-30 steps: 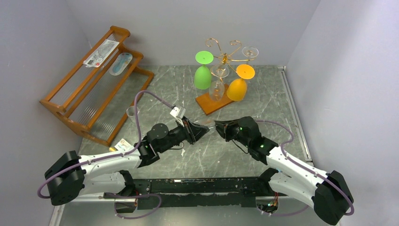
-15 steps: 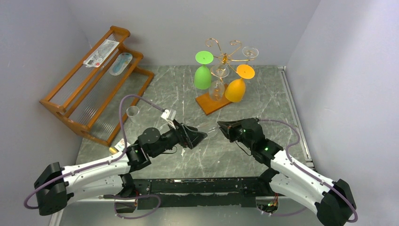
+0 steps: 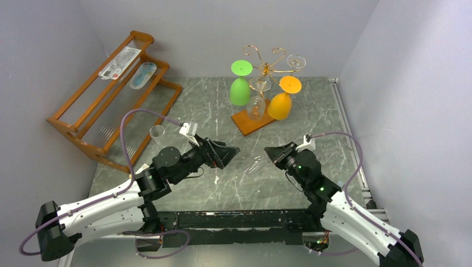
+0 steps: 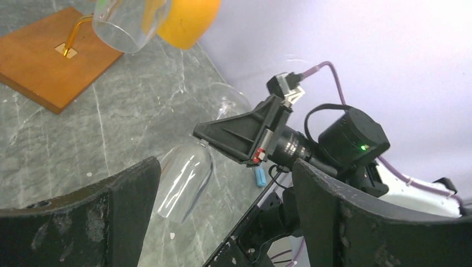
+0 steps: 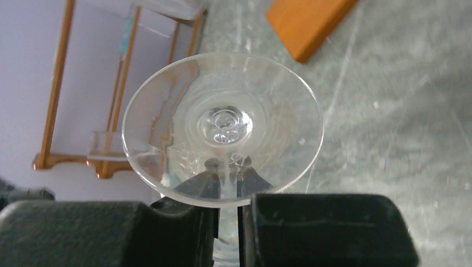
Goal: Place the wine glass upside down on the wine glass rack
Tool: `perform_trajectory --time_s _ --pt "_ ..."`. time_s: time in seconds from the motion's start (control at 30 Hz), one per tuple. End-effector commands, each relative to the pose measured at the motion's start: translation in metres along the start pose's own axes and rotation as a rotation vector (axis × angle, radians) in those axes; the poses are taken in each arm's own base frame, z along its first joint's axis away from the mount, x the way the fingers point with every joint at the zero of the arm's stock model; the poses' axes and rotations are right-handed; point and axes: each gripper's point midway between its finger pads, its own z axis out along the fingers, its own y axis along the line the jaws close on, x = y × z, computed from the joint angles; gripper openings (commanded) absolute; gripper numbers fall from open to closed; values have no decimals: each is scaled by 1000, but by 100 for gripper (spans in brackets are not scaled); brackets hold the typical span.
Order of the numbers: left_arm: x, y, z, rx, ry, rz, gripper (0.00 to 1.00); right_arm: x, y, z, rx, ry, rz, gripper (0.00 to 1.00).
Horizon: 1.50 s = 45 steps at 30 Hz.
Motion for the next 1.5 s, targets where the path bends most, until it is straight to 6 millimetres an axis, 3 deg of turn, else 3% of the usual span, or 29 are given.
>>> perform_trajectory --time_s 0.0,0.27,0.5,0.93,1.07,1.23,1.4,1.47 --pt "-5 -8 7 -4 22 12 92 -29 50 -19 -303 -164 -361 0" --pt "-4 -46 11 170 72 34 91 -27 103 -51 -586 -188 -726 0" --pt "2 -73 13 290 125 -1 91 -6 124 -58 -728 -87 -915 0" --pt "2 -69 26 236 162 -145 93 14 141 -62 -888 -32 -976 0" --pt "-4 -53 30 155 236 -385 93 16 135 -55 -857 -16 -1006 0" --pt "-10 -34 31 164 241 -518 95 15 131 -47 -841 -42 -1027 0" --pt "-2 -36 35 189 315 -550 91 20 129 -38 -827 -5 -1066 0" --pt "0 -35 37 187 329 -550 81 20 128 -35 -812 -6 -1082 0"
